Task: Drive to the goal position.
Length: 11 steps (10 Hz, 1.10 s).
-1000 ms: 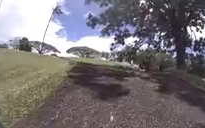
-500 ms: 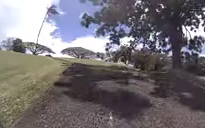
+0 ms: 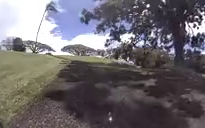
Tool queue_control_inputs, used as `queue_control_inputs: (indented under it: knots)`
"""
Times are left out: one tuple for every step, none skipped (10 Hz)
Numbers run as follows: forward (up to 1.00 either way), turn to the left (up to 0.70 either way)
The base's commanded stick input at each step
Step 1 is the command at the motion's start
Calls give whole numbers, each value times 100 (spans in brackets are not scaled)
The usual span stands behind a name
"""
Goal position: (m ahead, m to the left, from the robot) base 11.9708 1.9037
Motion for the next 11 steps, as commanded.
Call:
queue_control_inputs:
  knots:
    - [70, 0]
    - [70, 0]
    - [70, 0]
    - [70, 0]
    - [70, 0]
    - [70, 0]
    - [70, 0]
    - [70, 4]
    - [70, 31]
    - [70, 35]
    - [70, 35]
